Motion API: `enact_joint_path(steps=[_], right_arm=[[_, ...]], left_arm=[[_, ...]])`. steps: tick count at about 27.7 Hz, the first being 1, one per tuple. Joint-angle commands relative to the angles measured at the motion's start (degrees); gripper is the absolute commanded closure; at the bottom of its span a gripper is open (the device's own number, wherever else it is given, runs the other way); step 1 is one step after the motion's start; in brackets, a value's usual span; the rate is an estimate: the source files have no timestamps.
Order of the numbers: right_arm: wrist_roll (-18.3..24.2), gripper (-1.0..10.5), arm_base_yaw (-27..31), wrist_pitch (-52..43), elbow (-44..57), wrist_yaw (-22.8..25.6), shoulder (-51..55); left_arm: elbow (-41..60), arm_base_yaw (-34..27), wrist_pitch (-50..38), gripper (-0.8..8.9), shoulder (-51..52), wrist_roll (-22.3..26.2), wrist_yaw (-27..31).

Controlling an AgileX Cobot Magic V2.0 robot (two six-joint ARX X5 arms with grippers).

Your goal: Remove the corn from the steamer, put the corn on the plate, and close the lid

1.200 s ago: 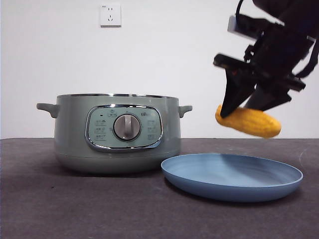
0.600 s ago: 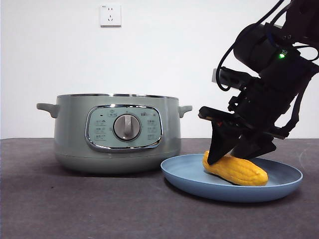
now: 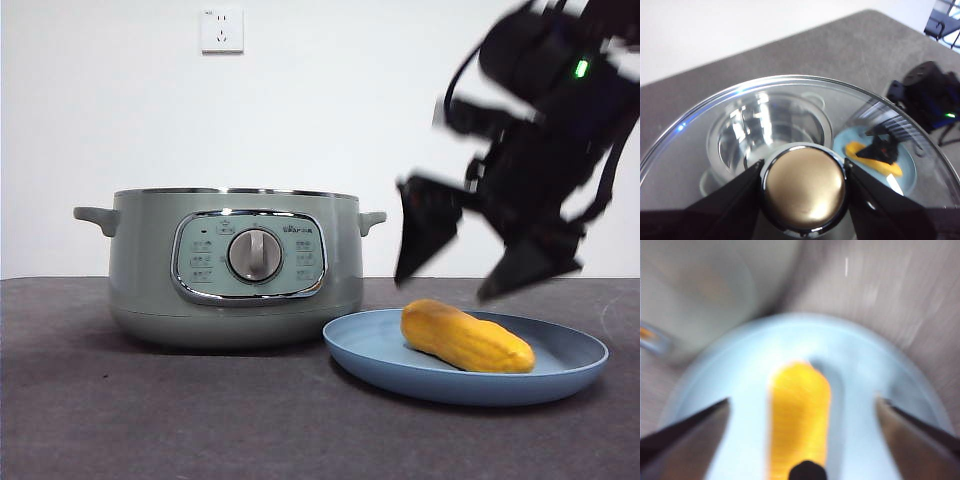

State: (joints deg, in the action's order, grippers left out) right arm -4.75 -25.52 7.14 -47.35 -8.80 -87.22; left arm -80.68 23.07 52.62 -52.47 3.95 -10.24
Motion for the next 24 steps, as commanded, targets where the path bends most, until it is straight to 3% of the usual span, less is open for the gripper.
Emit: enact_joint_path(steps=[1, 7, 13, 24], right_arm=[[-0.44, 3.4, -0.13, 2.56, 0.48, 0.15, 6.43], [-0.44, 3.5, -0.13, 14.62, 0.48, 0.22, 28.46], [-1.11, 3.5, -0.13, 21.35, 0.48, 1.95, 41.68], [-1.64, 3.5, -0.13, 29.88, 0.48, 6.34, 53.55]], left_arm=[[-0.37, 0.20, -4.96, 8.22, -1.16, 0.59, -0.61], [-0.13, 0.20, -14.38, 8.22, -9.92, 1.64, -2.54], [-0.13, 0.20, -20.76, 8.22, -18.62, 2.34, -3.41], [-0.13, 0.09, -30.91, 8.22, -32.52, 3.96, -3.50]])
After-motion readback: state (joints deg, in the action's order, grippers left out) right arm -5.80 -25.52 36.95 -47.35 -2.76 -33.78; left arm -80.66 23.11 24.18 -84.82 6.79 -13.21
